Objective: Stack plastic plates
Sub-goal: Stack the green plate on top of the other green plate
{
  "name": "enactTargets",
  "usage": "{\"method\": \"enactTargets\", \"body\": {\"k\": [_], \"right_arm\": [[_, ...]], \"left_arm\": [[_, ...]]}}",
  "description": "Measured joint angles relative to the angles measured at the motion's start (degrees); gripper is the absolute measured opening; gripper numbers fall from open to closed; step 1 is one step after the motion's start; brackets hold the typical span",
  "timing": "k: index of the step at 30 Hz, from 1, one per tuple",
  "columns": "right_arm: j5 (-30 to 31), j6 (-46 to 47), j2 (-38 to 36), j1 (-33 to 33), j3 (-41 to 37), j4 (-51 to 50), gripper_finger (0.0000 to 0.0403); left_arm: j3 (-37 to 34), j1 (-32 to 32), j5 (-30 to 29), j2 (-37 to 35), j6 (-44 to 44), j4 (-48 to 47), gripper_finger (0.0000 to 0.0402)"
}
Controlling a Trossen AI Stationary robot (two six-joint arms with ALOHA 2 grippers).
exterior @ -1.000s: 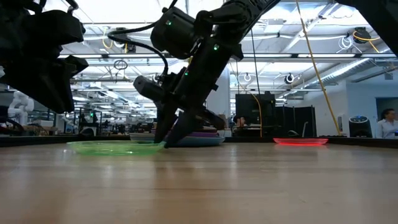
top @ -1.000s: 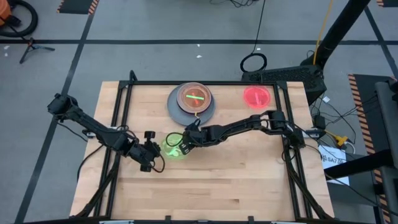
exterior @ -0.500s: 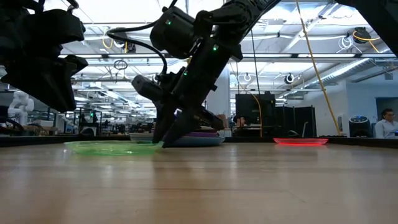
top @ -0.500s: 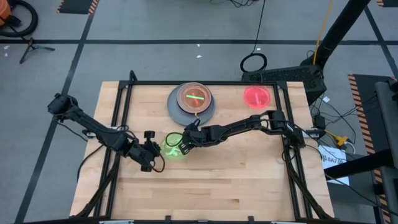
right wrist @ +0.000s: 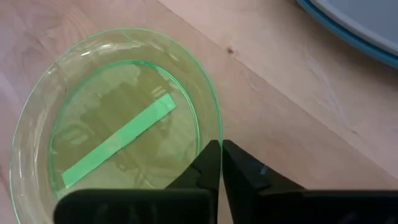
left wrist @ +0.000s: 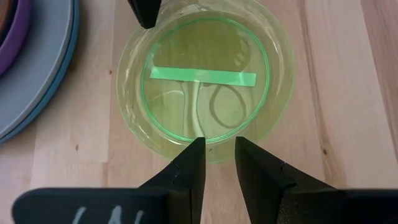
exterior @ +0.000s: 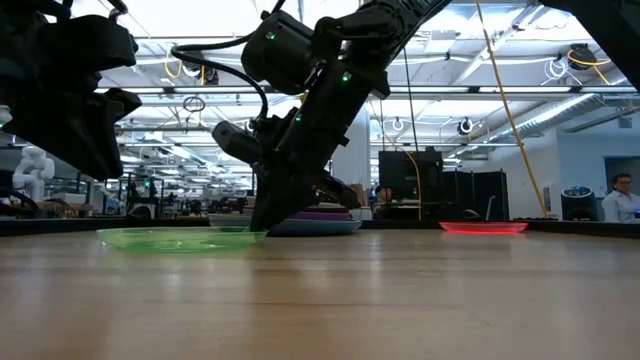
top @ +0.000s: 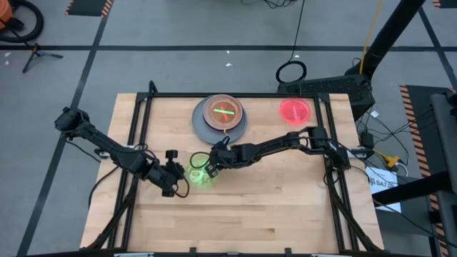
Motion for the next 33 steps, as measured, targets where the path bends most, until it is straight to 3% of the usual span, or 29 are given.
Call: {"method": "enactTargets", "body": {"k": [16, 29, 33], "right_arm": [[-0.2, -6.2, -3.0, -0.9, 0.0, -1.5, 0.0001], [-0.2, -19.5, -15.2, -5.2, 0.0, -12.5, 0.0], [-0.2, -24.5, -19.3, -8.6, 0.0, -15.7, 0.0]], "left_arm": [[2.7, 0.0, -10.1, 0.0, 4.8, -0.1, 0.0092], [12.4, 0.5, -21.0, -0.4, 15.5, -3.4, 0.0092], [15.2, 2.0, -21.5, -0.9, 19.2, -4.6, 0.0092]]}}
